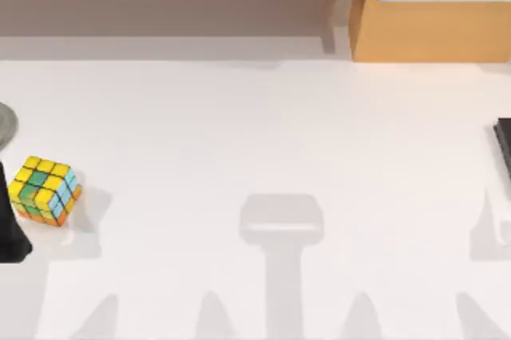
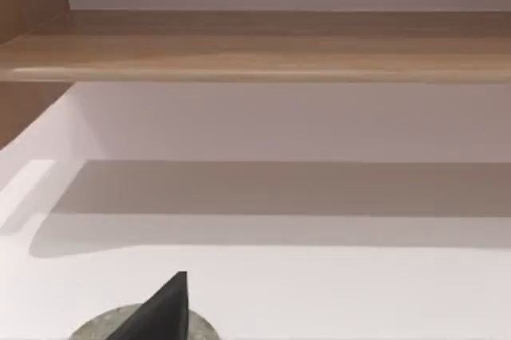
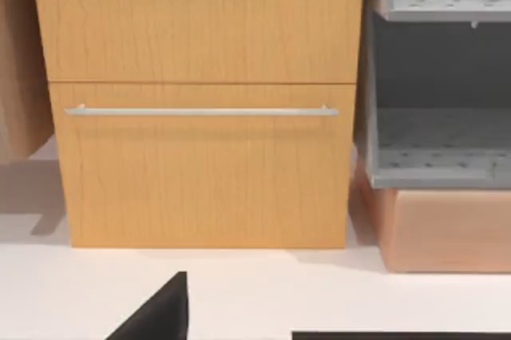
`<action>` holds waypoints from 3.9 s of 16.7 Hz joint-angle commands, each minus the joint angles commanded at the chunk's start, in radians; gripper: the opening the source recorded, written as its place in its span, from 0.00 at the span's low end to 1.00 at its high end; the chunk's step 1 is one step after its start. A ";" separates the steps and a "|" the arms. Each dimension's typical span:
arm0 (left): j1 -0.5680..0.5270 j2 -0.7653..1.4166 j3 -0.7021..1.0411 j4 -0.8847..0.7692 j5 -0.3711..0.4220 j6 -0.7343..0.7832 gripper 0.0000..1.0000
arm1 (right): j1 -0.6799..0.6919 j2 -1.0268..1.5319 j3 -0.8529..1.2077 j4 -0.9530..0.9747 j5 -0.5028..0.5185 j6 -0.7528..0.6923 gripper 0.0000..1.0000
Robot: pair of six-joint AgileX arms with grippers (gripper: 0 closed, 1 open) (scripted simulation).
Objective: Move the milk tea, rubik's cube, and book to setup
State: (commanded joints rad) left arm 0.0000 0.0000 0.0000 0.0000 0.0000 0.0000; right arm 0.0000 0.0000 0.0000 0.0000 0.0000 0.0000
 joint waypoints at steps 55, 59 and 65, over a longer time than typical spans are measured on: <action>-0.492 2.214 1.623 0.606 -0.440 0.007 0.62 | 0.000 0.000 0.000 0.000 0.000 0.000 1.00; -0.492 2.214 1.623 0.606 -0.440 0.007 0.32 | 0.000 0.000 0.000 0.000 0.000 0.000 1.00; -0.492 2.214 1.623 0.606 -0.440 0.007 0.00 | 0.000 0.000 0.000 0.000 0.000 0.000 1.00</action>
State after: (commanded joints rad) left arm -0.4916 2.2137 1.6231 0.6057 -0.4399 0.0074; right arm 0.0000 0.0000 0.0000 0.0000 0.0000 0.0000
